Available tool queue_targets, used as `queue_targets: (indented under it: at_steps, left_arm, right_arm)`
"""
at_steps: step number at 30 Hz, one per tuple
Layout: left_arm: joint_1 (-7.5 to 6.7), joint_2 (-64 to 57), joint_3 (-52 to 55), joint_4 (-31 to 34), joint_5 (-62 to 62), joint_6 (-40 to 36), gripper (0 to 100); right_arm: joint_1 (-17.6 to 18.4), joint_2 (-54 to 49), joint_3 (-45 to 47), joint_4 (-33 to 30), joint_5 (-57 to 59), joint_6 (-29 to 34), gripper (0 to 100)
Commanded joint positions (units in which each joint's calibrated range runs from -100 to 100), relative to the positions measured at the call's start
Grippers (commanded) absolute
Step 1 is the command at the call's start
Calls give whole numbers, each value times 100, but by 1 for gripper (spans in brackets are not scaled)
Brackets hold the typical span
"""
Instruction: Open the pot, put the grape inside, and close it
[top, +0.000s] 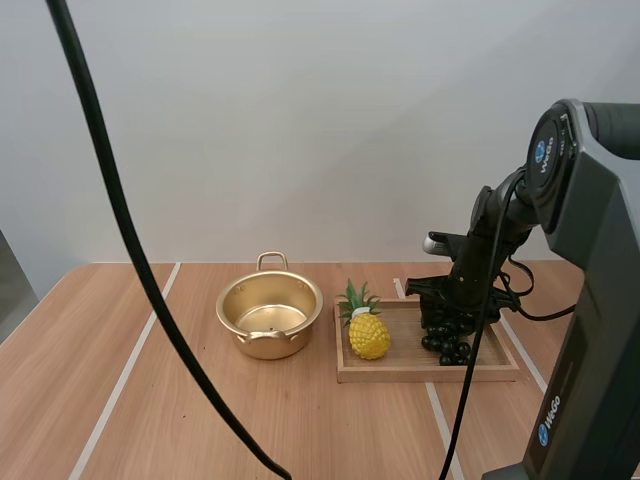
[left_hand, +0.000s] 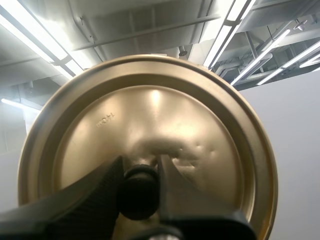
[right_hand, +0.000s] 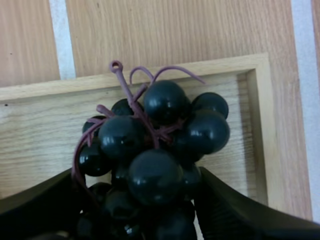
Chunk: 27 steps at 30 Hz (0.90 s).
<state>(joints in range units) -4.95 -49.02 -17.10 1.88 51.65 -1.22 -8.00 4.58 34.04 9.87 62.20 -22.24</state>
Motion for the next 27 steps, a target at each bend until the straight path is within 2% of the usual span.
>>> queue_targets:
  at_steps: [1, 27]
  left_arm:
    - [-12, 13, -33, 13, -66, -31, 0]
    - [-12, 13, -33, 13, -66, -31, 0]
  right_arm:
    - [-16, -16, -26, 7, -103, -13, 100]
    - [-16, 76, -26, -81, -104, -159, 100]
